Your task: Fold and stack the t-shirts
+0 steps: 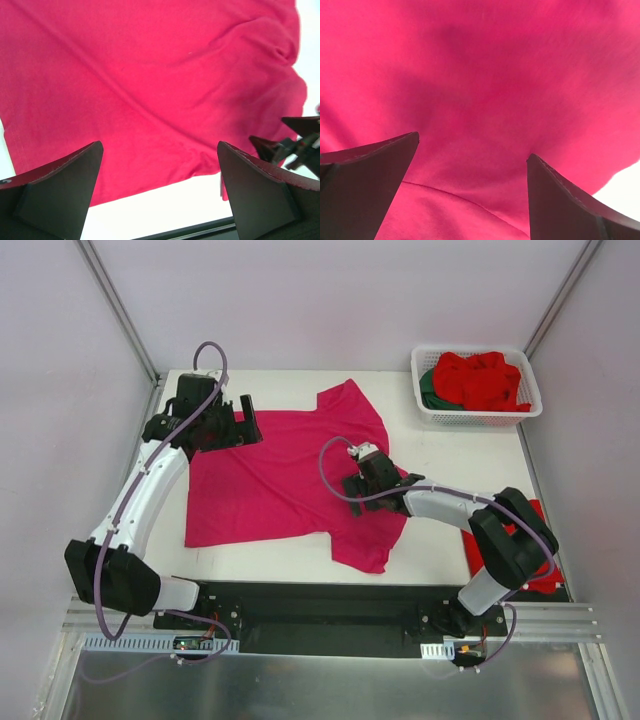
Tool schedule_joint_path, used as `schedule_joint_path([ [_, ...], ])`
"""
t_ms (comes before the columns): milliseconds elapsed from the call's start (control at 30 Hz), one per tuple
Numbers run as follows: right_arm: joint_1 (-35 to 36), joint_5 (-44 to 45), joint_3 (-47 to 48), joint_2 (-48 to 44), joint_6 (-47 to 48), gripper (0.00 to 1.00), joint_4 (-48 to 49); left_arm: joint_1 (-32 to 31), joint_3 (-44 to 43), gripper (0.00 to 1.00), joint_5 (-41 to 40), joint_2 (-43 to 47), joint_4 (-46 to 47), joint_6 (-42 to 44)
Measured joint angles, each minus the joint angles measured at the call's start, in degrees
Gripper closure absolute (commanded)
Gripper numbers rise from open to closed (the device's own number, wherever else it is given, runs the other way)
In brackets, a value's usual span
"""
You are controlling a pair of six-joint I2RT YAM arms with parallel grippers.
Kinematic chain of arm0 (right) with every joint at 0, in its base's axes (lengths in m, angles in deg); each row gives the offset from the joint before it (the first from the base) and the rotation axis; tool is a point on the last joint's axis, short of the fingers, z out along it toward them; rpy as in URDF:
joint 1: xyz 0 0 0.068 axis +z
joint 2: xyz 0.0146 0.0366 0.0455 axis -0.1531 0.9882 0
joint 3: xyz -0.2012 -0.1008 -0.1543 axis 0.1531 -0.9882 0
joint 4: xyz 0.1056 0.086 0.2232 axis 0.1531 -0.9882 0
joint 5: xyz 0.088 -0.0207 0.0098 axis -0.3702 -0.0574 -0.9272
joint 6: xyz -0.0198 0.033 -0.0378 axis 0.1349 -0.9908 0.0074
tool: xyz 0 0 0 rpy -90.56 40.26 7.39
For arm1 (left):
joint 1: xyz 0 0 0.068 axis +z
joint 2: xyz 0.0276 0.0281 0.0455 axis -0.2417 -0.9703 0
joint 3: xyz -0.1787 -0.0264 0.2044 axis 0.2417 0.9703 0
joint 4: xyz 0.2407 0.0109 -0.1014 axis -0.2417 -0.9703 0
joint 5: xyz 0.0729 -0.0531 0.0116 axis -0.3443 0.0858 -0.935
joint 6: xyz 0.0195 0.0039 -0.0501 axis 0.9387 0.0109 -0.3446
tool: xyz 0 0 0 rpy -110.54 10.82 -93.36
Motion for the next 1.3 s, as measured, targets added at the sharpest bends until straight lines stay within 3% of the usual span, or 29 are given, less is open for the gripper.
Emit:
schedule_joint_path([
  [500,4.92,-1.9,0.79,2.4,-5.88,0.04,-3.69,-1.95,2.89,0.01,-0.02,2.99,1.42,0.07],
  [867,11.91,-5.55,9.86,6.75,-6.73,0.04,-17.81,-3.04,3.39,0.01,-0.13,2.99,1.42,0.17],
  [1133,12.85,4.61,15.34,1.75,-8.26,0.04,-29.79,-3.06,5.09,0.01,-0.24,3.21,1.62,0.28],
  [1300,11.72,13.09,21.59,-1.01,-8.28,0.04,-30.49,-3.43,5.73,0.0,-0.22,3.21,1.62,0.28],
])
